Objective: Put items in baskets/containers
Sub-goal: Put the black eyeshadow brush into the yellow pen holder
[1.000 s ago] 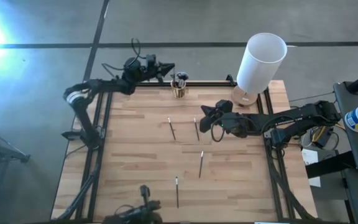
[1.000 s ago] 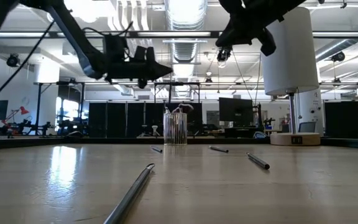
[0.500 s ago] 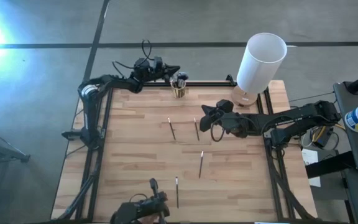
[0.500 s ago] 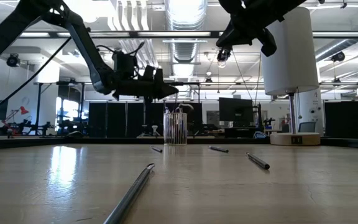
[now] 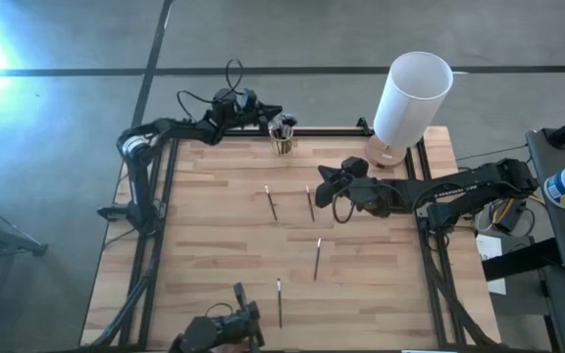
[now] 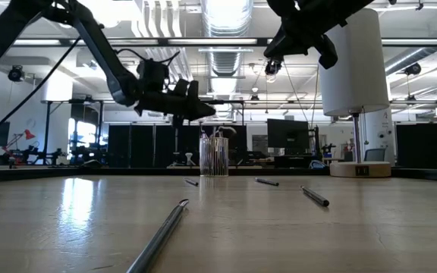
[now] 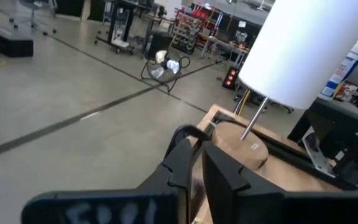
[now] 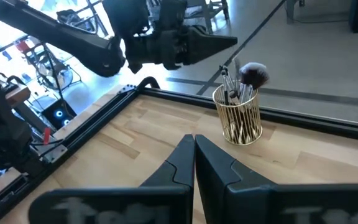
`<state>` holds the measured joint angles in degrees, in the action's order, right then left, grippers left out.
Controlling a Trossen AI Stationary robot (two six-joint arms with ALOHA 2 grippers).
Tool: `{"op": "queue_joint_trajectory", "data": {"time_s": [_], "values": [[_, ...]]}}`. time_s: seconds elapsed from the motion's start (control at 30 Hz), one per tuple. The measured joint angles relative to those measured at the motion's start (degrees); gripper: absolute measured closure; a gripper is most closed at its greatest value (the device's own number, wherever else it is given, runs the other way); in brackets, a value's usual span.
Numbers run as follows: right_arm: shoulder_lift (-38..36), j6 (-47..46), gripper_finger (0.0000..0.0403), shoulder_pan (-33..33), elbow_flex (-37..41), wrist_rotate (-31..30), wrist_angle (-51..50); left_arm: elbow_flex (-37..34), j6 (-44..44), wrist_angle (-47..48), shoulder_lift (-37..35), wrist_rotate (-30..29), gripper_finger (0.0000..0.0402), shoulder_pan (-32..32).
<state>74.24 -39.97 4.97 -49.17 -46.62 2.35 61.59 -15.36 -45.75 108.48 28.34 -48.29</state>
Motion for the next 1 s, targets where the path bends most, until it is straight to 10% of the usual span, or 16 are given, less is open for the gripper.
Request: {"op": "queue_joint_trajectory", "data": {"time_s": [0.4,1.0], "values": [[0.00,1.42,0.0394,-0.11,0.00,4.37,-1.97,-0.37,1.27,16.52,-4.42,0.48,0.0374,2.39],[2.26,11.11,0.0394,-4.84,3.69,44.74,-20.42,-28.31,-13.40,27.16,-36.63,-34.32,0.0401,34.19]]}}
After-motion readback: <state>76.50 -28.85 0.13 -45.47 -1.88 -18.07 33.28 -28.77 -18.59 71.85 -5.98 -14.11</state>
